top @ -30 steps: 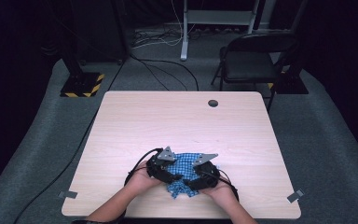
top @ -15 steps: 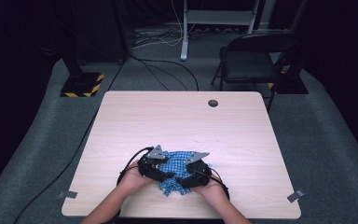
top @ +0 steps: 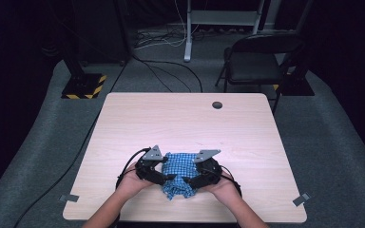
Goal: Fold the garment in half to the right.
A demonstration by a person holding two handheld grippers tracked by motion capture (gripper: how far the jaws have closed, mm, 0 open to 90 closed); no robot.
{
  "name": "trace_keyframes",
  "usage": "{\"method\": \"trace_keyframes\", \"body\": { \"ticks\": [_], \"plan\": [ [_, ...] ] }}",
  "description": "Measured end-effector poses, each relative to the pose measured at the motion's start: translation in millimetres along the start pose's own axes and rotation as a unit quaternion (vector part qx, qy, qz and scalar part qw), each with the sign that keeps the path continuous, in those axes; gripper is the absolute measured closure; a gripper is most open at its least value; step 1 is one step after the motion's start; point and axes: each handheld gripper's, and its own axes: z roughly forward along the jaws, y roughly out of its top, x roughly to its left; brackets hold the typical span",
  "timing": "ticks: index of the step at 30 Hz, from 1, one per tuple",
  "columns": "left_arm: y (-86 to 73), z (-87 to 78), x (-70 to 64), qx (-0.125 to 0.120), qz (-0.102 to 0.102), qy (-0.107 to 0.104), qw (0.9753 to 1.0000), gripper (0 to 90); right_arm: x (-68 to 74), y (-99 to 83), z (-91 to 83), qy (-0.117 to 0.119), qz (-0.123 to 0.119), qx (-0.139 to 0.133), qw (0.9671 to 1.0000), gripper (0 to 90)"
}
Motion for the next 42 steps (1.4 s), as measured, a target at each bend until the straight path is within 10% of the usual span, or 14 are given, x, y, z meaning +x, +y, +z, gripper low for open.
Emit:
{"method": "trace_keyframes", "body": {
  "ticks": [10,25,42],
  "plan": [
    [-7.3,2.2,-10.0,0.004,0.005,-0.022,0.9997,20.8,-11.1,-9.2,2.9,0.033,-0.032,0.022,0.9987,17.7],
    [-16.9,22.5,-20.9,0.052,0.060,0.007,0.9968,20.6,-12.8,-30.1,19.5,0.027,-0.047,0.032,0.9980,19.8],
    [-15.4,18.5,-16.5,0.035,0.033,-0.008,0.9988,19.5,-16.5,-25.7,15.2,0.034,-0.042,0.054,0.9971,20.5]
  ]
}}
